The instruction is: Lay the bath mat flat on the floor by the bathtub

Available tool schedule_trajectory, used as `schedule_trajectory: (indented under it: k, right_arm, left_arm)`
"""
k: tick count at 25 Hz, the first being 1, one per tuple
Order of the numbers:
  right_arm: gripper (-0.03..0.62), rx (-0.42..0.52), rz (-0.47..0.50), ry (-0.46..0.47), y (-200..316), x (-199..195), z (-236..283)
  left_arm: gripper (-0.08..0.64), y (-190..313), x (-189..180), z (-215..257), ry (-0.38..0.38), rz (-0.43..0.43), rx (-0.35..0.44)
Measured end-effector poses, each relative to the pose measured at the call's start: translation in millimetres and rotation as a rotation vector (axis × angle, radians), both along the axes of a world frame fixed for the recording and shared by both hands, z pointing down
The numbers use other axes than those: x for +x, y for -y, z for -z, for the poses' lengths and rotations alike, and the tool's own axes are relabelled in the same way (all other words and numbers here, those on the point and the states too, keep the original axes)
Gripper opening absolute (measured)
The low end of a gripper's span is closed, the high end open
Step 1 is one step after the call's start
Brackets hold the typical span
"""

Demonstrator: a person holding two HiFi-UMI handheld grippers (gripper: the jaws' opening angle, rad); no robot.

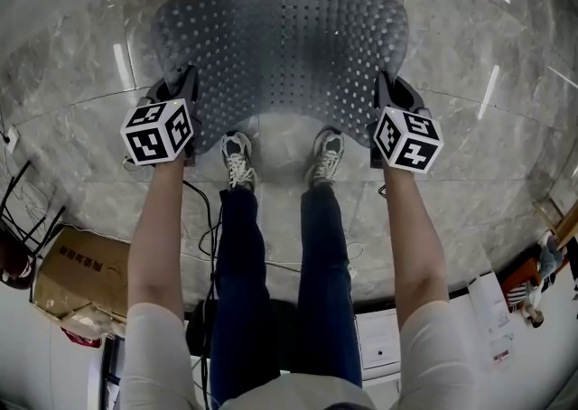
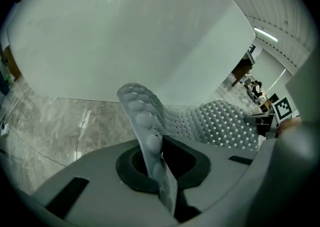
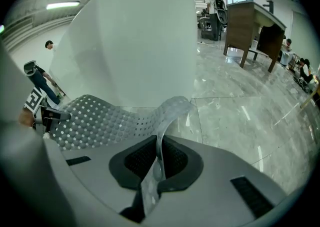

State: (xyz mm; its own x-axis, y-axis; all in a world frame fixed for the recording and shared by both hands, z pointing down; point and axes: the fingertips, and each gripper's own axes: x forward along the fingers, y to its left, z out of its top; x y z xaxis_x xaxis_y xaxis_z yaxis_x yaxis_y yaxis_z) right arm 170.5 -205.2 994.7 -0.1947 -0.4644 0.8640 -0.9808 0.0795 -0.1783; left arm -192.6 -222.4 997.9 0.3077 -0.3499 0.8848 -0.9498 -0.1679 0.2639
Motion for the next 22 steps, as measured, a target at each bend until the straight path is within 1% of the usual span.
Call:
schedule_trajectory:
  k: [6, 10, 22]
  right_arm:
    - [0.040, -0.025, 0.034, -0.032, -5, 0, -24]
    - [0.041, -0.037, 0.045, -0.050, -7, 2, -36]
    - [0.041, -0.091, 0.077, -0.124, -14, 21, -73]
  left_arm:
    - [0.046, 3, -6, -23, 0.010, -0.012, -0.005]
    - [0.046, 5, -5, -36, 0.027, -0.038, -0.013]
    - [0.048, 1, -25, -77, 0.133, -0.091, -0.072]
